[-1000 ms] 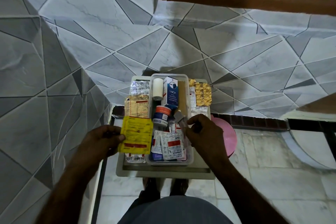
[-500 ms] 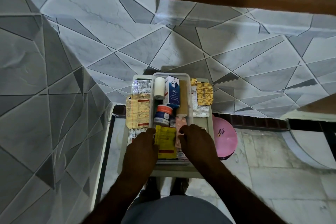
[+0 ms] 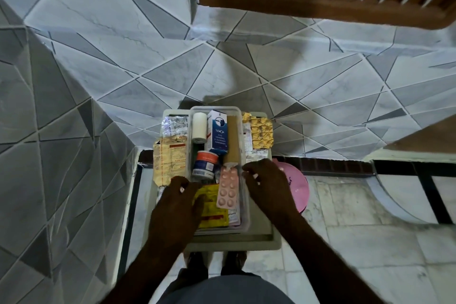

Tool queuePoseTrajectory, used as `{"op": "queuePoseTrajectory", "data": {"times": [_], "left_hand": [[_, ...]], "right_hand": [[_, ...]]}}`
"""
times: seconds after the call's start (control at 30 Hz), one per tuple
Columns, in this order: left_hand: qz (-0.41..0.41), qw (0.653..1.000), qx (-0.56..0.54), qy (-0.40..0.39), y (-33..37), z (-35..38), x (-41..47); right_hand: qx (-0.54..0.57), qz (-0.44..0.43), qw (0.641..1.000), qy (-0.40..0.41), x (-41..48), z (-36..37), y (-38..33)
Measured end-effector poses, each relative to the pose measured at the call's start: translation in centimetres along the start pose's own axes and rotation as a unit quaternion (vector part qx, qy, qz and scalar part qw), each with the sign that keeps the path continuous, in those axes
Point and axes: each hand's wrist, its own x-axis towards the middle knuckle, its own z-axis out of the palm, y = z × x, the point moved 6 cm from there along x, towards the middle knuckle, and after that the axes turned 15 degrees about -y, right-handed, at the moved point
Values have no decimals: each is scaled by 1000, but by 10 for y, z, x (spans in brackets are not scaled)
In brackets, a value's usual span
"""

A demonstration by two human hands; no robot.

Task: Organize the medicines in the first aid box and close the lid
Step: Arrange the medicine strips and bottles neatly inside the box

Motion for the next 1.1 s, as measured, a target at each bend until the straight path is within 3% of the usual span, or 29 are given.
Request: {"op": "queuePoseTrajectory", "data": {"times": [0.07,0.17,0.3,0.67,1.1], "left_hand": [[-21,995,-86,40,-11,-15,-1],[-78,982,-155,76,-35,-29,-2],[-143,977,-158,29,-71,-17,-9],[-232,960,-147,-49,-91,29,-26],[-250,957,-148,-2,-76,38,-25]], "right_hand": [[21,49,998,36,10,-15,26],[66,133,989,26,28,-15,65],[114,200,973,7,46,-7,87],[68,196,978,-5,102,2,61],[132,249,959,-13,111,5,59]]}}
